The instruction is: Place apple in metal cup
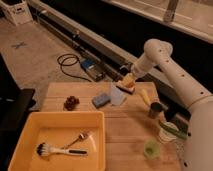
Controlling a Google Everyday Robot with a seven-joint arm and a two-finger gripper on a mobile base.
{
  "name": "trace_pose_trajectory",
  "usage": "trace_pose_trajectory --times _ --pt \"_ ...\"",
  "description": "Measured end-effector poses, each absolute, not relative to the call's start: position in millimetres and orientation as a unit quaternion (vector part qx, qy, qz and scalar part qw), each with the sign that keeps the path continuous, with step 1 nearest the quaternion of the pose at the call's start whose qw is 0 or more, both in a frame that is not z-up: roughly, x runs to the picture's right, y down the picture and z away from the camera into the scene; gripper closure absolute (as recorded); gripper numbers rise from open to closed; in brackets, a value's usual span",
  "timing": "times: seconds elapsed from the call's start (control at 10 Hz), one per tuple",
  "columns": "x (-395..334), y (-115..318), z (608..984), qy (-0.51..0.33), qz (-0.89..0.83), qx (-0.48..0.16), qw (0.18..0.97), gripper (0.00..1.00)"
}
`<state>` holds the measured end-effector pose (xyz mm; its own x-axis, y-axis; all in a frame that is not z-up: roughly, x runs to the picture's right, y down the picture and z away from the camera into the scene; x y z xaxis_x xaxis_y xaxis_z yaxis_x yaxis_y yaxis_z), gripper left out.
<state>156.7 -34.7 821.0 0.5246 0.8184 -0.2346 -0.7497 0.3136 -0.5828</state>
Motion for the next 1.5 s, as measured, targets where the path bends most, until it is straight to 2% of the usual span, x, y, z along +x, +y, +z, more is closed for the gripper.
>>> trace_pose_trajectory --times 0.7,1.1,1.5 --pt "157 -35 822 -0.048 0.493 -0.323 0.806 1.0" --pt "219 -21 816 -0.022 0.567 -0.303 0.766 1.0" --pt "300 26 804 0.037 0.665 -0.284 0.69 0.99"
